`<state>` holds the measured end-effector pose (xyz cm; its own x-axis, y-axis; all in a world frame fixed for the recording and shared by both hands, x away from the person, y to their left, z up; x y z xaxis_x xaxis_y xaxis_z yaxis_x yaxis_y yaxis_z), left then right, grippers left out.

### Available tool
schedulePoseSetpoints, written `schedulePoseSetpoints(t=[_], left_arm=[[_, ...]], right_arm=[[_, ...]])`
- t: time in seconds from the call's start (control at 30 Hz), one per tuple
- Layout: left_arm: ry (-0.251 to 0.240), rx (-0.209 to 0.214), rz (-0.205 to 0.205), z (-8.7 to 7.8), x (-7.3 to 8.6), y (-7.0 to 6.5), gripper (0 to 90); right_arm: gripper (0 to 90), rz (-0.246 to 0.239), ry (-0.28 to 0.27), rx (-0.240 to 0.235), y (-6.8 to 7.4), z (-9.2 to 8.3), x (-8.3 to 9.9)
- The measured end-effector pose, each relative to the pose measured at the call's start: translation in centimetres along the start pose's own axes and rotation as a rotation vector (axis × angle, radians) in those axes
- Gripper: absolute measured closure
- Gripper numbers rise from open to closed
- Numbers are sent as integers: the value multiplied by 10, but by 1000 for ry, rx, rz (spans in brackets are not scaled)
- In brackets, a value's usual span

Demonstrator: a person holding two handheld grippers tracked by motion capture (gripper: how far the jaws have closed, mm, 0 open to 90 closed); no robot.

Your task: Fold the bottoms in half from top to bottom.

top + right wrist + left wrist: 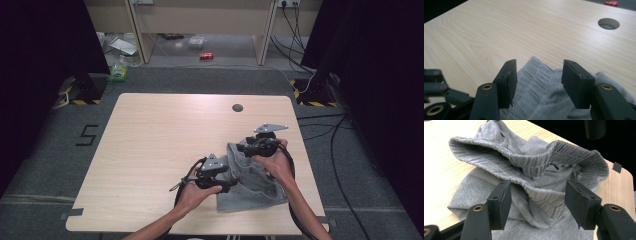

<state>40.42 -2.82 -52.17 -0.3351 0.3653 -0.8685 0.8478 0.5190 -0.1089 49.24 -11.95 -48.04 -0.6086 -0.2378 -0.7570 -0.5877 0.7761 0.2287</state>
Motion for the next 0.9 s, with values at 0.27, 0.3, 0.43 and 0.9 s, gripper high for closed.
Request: schedulePoseSetpoints(t=[0.27,0.3,0.43,0.9], left_arm=[[3,-1,2,-1,0,0,381],[4,-1,1,-1,1,0,381],[9,-2,-6,-2,2,1,376],[-2,6,-32,-6,1,3,359]], right_arm=[[456,-11,58,17,5,29,-4],[454,-8,70,17,6,33,-4],[499,-18,114,39,6,46,-3],[894,-53,40,26,5,-2,2]])
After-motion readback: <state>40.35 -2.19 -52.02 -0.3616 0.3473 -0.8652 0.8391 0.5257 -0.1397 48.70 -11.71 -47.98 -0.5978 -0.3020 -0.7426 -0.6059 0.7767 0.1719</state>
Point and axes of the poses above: each handheld gripper's, and its own axes: z roughly forward along the jaws, x roughly out of its underside, y roughly to its left, the point moved 9 cm from there along z, roughly forward along the jaws, and after that the axes turned 7 degrees about z, right-handed, at the moved point
